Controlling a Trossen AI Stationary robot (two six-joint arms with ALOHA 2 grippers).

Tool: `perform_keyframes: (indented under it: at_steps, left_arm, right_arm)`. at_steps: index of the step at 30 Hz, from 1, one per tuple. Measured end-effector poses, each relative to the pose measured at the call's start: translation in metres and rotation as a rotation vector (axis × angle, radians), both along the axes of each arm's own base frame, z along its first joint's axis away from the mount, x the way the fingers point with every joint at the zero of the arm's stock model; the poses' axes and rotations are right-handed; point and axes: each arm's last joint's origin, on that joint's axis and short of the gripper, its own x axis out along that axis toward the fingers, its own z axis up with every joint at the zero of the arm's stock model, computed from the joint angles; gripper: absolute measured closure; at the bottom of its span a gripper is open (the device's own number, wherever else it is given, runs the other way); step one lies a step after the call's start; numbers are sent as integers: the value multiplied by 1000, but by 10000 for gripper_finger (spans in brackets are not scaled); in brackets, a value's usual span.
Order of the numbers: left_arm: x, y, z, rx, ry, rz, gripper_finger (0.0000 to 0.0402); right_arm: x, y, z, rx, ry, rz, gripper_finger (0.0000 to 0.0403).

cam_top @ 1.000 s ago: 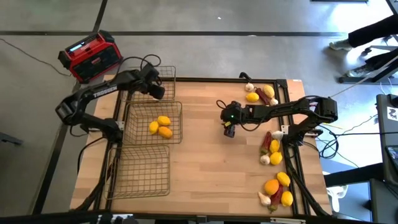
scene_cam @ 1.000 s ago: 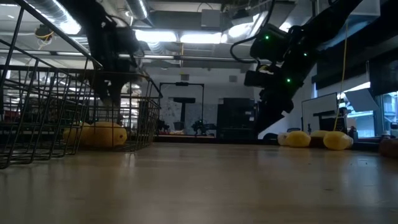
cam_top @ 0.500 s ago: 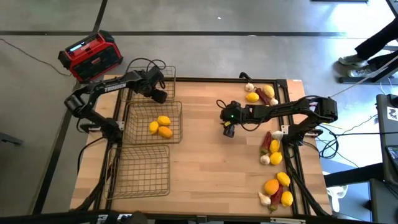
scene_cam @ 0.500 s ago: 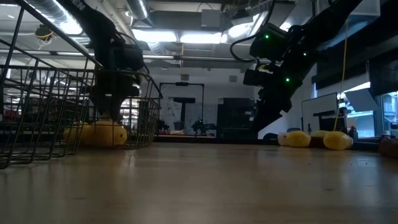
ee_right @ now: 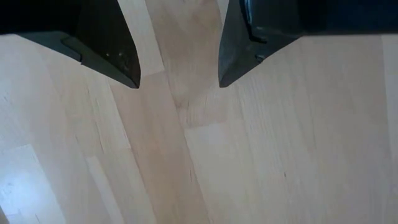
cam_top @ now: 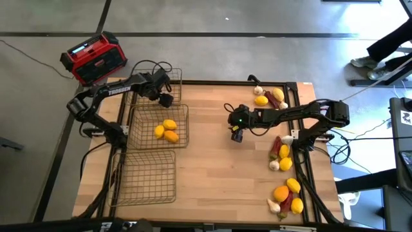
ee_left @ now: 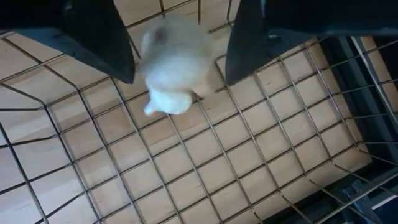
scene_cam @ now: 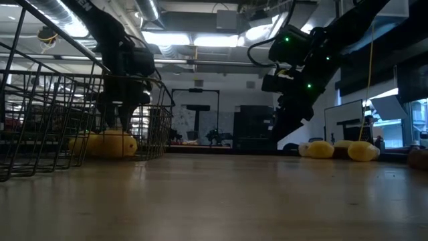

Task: Sort produce into baskets
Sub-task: Put the garlic in the top wire basket

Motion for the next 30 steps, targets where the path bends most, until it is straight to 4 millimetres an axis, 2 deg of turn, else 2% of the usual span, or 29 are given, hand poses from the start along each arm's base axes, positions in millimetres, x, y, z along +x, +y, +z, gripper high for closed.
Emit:
perform_keyframes:
  at_steps: [4,11,16,24,30]
  left_arm:
    - [0,0,0,2,0,0,134]
    - [1,-5,8,33,-12,-26,131]
    - [-3,-17,31,107,-85,-49,131]
    - [-3,-47,74,274,-270,-165,131]
    - [-6,-59,88,335,-318,-192,131]
  right_arm:
    - [0,0,0,0,0,0,191]
    - [0,0,0,0,0,0,191]
    - [0,0,0,0,0,0,191]
    - [0,0,0,-1,-3,0,191]
    - [0,0,0,-1,-6,0,191]
